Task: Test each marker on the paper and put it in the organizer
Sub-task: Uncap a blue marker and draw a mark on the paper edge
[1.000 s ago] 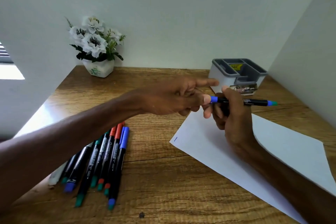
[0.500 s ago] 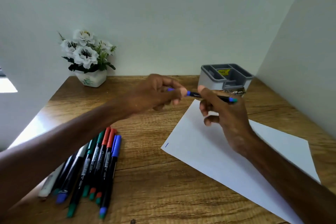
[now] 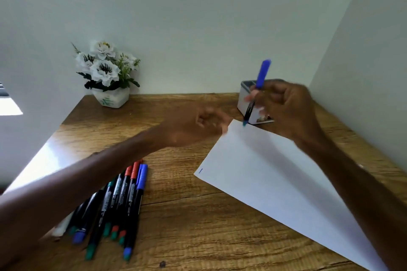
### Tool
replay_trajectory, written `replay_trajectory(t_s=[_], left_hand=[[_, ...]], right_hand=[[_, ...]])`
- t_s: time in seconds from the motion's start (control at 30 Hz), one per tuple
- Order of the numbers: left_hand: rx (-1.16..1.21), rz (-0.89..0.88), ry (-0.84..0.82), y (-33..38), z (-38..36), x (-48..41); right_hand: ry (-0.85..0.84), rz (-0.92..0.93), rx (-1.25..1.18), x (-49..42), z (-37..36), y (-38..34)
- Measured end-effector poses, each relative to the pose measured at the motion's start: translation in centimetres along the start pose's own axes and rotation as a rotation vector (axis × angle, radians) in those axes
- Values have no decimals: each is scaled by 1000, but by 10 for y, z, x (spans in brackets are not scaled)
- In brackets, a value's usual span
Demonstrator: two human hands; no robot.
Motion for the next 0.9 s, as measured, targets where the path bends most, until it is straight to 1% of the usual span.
replay_trajectory(t_s=[0.03, 0.07, 0.13, 0.17, 0.3, 0.47, 0.53, 0.67, 0.9], left_hand=[[-126, 1, -100, -5, -13, 1], [-204, 2, -179, -9, -24, 4], [-248, -3, -250, -15, -37, 7], [-254, -15, -264, -17, -39, 7], [-275, -33, -295, -21, -40, 3], [-259, -42, -304, -21, -40, 3], [-252, -44, -302, -21, -39, 2], [-259, -43, -307, -20, -40, 2], [-258, -40, -325, -21, -41, 2]], right_hand=[[74, 25, 57, -12, 15, -7], [138, 64, 126, -24, 27, -15], [220, 133, 221, -44, 41, -29], [232, 152, 258, -54, 43, -31], [180, 135, 403, -79, 36, -17], [53, 104, 583, -73, 14, 14], [16, 83, 600, -68, 9, 24], [37, 55, 580, -62, 10, 31], [48, 109, 570, -53, 12, 21]])
Point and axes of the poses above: each hand's wrist, its own x-axis away from the middle knuckle, its own z-axis out of the back of the hand, y = z × x, the point moved 10 cm from there along -x, towards the middle knuckle, and after that the axes turned 8 degrees about x, right-handed, at the moved point
